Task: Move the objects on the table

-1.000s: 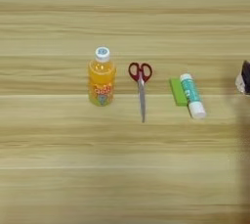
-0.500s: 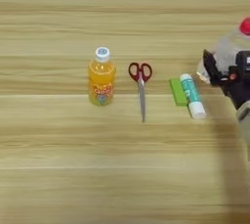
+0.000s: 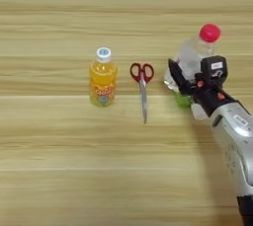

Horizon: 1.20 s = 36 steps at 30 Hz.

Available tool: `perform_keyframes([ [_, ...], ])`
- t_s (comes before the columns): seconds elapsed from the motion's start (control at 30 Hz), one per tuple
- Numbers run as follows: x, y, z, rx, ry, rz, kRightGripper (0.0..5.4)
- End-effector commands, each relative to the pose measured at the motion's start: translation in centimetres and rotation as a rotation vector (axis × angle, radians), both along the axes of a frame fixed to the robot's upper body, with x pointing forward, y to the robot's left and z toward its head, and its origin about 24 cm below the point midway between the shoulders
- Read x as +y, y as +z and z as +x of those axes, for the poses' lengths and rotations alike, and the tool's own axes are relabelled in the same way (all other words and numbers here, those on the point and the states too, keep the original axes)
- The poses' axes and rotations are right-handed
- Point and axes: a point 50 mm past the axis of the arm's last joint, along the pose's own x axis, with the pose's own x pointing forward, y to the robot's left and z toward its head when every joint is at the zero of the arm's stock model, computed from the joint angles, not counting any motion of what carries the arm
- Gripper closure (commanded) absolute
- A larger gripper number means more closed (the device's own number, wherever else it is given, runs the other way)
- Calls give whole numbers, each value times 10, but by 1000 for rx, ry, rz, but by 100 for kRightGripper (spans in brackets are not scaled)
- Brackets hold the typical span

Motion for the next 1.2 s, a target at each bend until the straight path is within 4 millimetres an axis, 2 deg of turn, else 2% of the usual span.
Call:
perform_keyframes([
  [0.03, 14, 26, 4, -138, 57, -12, 225],
  [0.2, 20, 17, 5, -114, 77, -20, 225],
  [0.53, 15, -5, 11, -53, 55, -50, 225],
  [0.97, 2, -7, 18, -60, 8, -72, 225],
  [1.2, 2, -11, 17, -52, 12, -82, 225],
])
